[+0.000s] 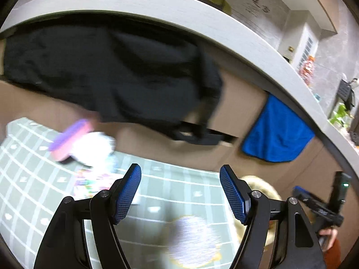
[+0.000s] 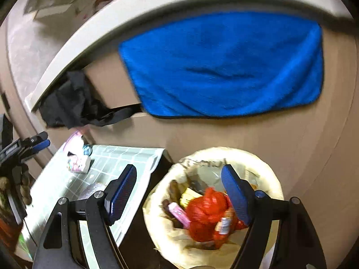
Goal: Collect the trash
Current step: 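Grasp the purple sponge with the left gripper while the right grasps the pink tissue pack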
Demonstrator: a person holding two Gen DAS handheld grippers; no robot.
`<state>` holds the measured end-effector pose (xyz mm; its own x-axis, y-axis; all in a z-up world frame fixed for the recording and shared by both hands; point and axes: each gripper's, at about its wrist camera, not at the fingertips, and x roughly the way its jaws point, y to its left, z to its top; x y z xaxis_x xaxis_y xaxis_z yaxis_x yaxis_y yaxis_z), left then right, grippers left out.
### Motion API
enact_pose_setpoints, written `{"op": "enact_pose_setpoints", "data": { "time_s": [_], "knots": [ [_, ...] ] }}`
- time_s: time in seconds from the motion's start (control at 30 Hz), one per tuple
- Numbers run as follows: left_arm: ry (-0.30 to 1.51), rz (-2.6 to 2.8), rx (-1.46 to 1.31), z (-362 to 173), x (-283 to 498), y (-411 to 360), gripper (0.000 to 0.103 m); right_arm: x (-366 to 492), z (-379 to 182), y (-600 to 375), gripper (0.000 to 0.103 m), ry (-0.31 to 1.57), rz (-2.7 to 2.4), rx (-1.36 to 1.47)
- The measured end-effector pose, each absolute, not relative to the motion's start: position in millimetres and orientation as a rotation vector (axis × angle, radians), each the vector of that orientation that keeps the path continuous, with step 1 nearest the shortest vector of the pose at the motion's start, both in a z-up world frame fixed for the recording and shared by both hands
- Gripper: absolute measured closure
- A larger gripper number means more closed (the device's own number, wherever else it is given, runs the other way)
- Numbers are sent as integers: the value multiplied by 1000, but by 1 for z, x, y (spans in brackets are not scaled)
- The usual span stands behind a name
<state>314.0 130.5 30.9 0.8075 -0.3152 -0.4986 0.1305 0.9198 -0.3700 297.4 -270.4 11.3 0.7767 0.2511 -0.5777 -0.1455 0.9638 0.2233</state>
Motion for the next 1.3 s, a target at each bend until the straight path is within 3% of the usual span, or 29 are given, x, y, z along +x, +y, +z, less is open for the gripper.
{"op": "enact_pose_setpoints", "data": {
  "time_s": [0.27,0.5,0.87,1.07,1.3],
  "knots": [
    [590,-118,-239,8,324,214,30,292,10,-183,29,703,349,73],
    [653,-101,-60,-26,377,240,30,298,-2,-115,29,763,436,33],
    [765,-147,-326,-67,464,297,30,306,-24,-65,29,837,479,-57],
    [812,-169,-331,-73,458,297,30,320,-28,-49,29,857,506,-56],
    [850,-240,-304,-67,408,289,52,336,-23,-17,29,850,573,-55]
  ]
}}
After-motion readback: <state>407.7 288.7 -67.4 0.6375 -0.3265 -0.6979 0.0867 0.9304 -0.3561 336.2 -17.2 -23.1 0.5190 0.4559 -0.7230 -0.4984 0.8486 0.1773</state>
